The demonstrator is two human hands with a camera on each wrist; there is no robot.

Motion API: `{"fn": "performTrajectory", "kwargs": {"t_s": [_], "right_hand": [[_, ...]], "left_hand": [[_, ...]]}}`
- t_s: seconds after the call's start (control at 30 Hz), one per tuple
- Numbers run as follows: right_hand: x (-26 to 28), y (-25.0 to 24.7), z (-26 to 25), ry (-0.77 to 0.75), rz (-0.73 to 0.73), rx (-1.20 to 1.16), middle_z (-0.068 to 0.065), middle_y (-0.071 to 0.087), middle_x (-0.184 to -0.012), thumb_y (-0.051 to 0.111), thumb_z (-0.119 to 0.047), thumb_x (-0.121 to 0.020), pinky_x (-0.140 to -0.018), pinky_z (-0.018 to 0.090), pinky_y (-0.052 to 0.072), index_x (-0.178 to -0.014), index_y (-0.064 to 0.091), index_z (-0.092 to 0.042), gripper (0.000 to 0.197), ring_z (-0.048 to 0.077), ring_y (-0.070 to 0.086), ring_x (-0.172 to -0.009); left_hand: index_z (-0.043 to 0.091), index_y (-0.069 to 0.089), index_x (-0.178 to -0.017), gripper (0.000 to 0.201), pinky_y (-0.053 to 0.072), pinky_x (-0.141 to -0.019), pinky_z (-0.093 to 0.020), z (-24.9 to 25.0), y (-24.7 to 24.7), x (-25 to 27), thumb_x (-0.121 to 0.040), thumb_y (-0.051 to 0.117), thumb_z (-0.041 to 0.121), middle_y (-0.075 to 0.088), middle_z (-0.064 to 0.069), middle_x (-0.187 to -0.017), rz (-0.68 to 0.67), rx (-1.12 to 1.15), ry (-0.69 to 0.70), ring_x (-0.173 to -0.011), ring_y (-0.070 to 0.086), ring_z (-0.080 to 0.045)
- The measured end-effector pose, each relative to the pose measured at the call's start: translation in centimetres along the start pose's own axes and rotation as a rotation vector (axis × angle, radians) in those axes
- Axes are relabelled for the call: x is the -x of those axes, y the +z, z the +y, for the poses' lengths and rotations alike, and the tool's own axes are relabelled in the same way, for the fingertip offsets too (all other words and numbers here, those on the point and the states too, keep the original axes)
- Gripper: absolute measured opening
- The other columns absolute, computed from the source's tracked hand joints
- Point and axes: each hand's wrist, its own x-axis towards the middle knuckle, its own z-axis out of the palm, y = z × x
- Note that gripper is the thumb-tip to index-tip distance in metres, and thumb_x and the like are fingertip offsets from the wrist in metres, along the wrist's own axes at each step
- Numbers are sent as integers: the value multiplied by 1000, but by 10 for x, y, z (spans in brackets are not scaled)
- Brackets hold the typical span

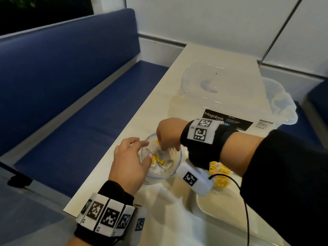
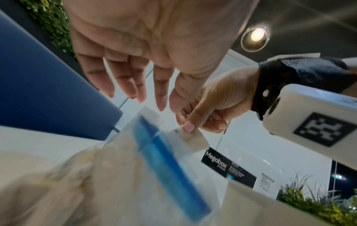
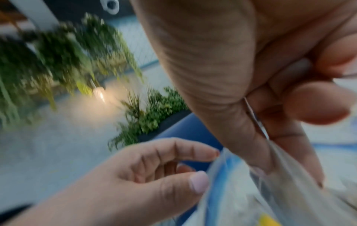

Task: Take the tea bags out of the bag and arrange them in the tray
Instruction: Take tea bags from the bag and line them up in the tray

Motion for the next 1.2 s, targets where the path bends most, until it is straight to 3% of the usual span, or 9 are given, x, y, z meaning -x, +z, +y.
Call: {"fn": "performTrajectory", "kwargs": {"t_s": [0.17, 0.3, 0.4, 0.67, 0.73, 0.83, 0.93, 1.1, 1.2], "right_hand": [[28, -18, 12, -48, 143, -325, 2, 68, -69, 63, -16, -83, -59, 23, 49, -87, 67, -8, 10, 12, 56, -46], [31, -15, 4, -118, 139, -615, 5, 68, -72, 67, -16, -83, -42, 19, 40, -81, 59, -12, 9, 11, 54, -39], [27, -16, 3, -133, 96, -728, 4, 71, -76, 60, -24, -91, -42, 20, 42, -85, 54, -13, 14, 12, 54, -38], [2, -8, 4, -10, -173, -122, 8, 64, -87, 42, -10, -97, -39, 16, 42, -125, 57, -8, 32, 6, 52, -32], [-6, -3, -5, -8, -223, 38, 14, 57, -121, 46, -13, -97, -56, 1, 42, -138, 43, -5, 42, -12, 62, -62], [-20, 7, -7, -78, -365, 307, 12, 36, -149, 89, -21, -59, -96, 23, 34, -143, 30, 4, 106, 20, 40, -133], [-26, 16, -11, -130, -345, 468, 12, 41, -144, 48, -14, -98, -75, 18, 28, -142, 32, 0, 49, 20, 44, -118], [-24, 15, -1, -177, -273, 392, 10, 55, -130, 46, -22, -99, -74, 9, 44, -130, 51, -7, 35, 22, 51, -119], [-13, -1, 3, -100, -178, 207, 0, 69, -64, 47, -26, -97, -58, 19, 40, -81, 62, -12, 26, 16, 58, -64]], "left_hand": [[23, 59, -113, 32, 39, -68, 1, 21, -6, -1, -87, 51, 6, 61, 12, -110, -22, 362, -43, -91, 55, 6], [30, 55, -113, 44, 52, -84, -28, 29, -3, -4, -73, 61, 15, 65, 7, -112, -239, 576, -113, -98, 63, -7], [29, 61, -99, 27, 54, -86, -43, 23, -1, -7, -81, 55, 8, 68, -2, -99, -164, 601, -149, -97, 65, -22], [39, 57, -94, 41, 55, -86, -42, 7, 0, -3, -85, 51, 0, 67, 5, -101, -102, 640, -198, -95, 66, -20], [40, 54, -99, 45, 56, -84, -40, 4, 2, -3, -87, 49, -3, 67, 4, -104, -89, 633, -195, -92, 67, -19], [48, 52, -98, 56, 55, -83, -42, 1, 4, -3, -84, 47, -5, 68, 7, -95, -75, 649, -219, -85, 68, -20], [43, 52, -111, 59, 56, -83, -44, -2, 7, -3, -81, 47, -7, 68, 1, -100, -93, 667, -243, -89, 67, -21], [35, 55, -122, 61, 59, -72, -34, -3, 9, -4, -84, 43, -11, 65, 1, -114, -122, 758, -229, -91, 66, -23], [33, 63, -111, 63, 58, -61, -25, -1, 5, -6, -84, 35, -16, 64, 7, -112, -134, 856, -248, -71, 65, -14]]}}
